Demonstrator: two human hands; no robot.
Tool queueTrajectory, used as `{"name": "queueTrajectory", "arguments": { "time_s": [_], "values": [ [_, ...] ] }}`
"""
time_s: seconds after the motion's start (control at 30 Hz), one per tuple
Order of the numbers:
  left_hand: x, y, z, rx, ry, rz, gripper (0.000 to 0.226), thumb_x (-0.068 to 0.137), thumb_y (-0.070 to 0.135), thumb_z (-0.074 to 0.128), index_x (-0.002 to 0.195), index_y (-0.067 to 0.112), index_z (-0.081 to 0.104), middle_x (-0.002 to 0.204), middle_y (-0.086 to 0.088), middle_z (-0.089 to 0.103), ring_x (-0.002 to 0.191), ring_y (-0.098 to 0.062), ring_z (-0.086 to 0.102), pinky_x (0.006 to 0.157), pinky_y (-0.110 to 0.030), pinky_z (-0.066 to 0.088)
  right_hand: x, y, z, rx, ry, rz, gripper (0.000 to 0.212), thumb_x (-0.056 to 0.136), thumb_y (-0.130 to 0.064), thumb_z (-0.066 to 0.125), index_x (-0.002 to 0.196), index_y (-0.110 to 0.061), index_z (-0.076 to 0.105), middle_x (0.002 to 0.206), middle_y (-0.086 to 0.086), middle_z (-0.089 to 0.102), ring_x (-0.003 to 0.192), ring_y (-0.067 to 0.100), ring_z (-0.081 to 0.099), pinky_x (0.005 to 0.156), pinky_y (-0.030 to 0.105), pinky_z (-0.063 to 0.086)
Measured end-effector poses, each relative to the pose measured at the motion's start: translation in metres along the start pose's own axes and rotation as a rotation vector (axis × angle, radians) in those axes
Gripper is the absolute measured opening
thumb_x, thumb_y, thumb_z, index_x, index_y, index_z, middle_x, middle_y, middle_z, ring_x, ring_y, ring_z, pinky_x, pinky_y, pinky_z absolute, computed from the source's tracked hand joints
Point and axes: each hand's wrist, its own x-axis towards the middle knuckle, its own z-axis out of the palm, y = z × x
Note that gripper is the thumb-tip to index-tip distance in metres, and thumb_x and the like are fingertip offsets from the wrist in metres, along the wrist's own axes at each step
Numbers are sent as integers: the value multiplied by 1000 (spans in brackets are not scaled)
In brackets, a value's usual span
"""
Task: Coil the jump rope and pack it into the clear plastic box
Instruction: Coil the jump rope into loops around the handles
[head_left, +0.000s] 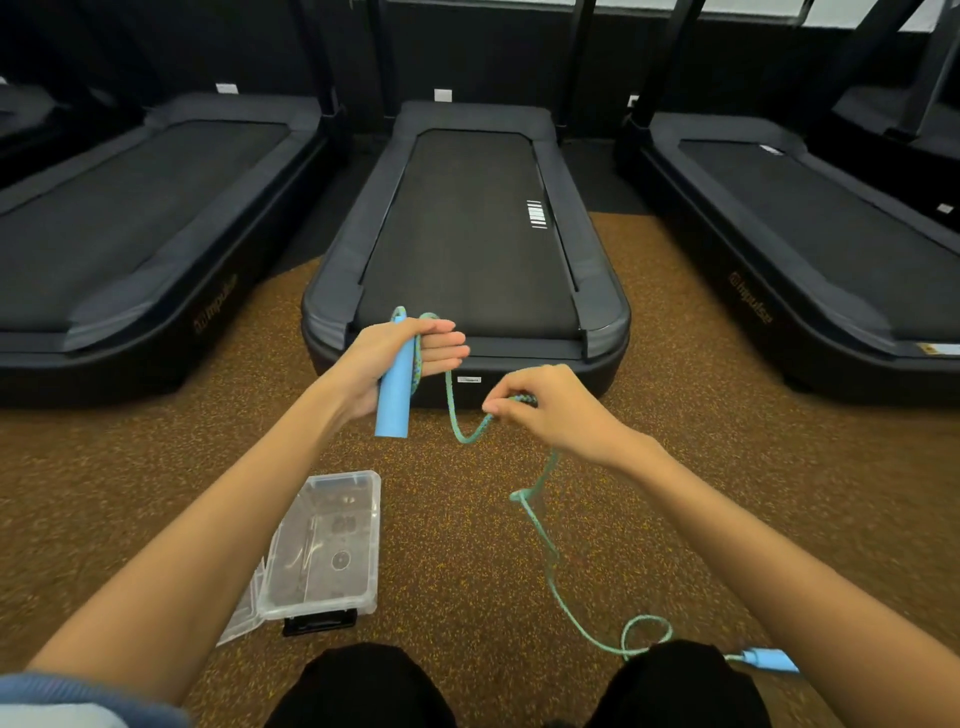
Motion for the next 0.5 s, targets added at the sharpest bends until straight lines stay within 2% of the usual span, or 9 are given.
{"name": "queueTrajectory", "arguments": {
  "time_s": [0.1, 0.17, 0.23, 0.3, 0.37, 0.43, 0.5],
  "values": [
    [0, -4, 8, 34, -29, -7, 25, 95, 13, 50, 109, -4, 62, 113, -24, 67, 104, -32, 67, 87, -37, 56, 6, -11, -7, 35, -30, -36, 13, 91, -25, 65, 88, -16, 74, 73, -4, 70, 59, 12, 58, 60, 23, 44],
    [-2, -6, 14, 78, -63, -13, 25, 95, 14, 52, 112, -1, 63, 108, -20, 70, 97, -28, 70, 78, -33, 59, 9, -16, -11, 70, -15, -74, 13, 89, -24, 67, 86, -13, 75, 74, -4, 71, 67, 11, 63, 67, 23, 46],
    [-5, -8, 20, 152, -64, -18, 22, 94, 16, 53, 107, 5, 67, 92, -11, 75, 76, -17, 73, 60, -23, 57, 13, -20, -14, 113, 9, -121, 7, 86, -21, 70, 83, -16, 74, 75, -10, 69, 75, 1, 63, 73, 18, 44],
    [-7, -11, 24, 203, -56, -27, 18, 93, 20, 54, 96, 10, 69, 74, -5, 71, 56, -9, 67, 48, -19, 51, 17, -19, -16, 182, 26, -138, 1, 84, -16, 72, 84, -15, 71, 79, -2, 71, 80, 6, 66, 81, 26, 49],
    [-8, -15, 26, 174, -102, -53, 20, 94, 26, 55, 96, 10, 67, 81, -9, 70, 61, -13, 67, 56, -23, 56, 21, -18, -15, 227, 59, -152, 10, 84, -12, 72, 90, -9, 65, 82, 7, 70, 80, 19, 65, 82, 36, 51],
    [-9, -19, 30, 114, -180, -65, 32, 96, 34, 50, 101, 7, 66, 90, -15, 72, 72, -22, 71, 66, -29, 60, 24, -15, -14, 259, 113, -150, 17, 83, -10, 73, 92, -6, 59, 79, 7, 66, 74, 17, 61, 78, 36, 50],
    [-9, -22, 33, 142, -224, -72, 47, 96, 45, 42, 103, 5, 65, 86, -14, 73, 68, -21, 71, 59, -25, 58, 26, -12, -14, 257, 177, -128, 20, 82, -12, 74, 91, -7, 57, 78, 10, 64, 69, 15, 56, 72, 37, 49]
  ]
}}
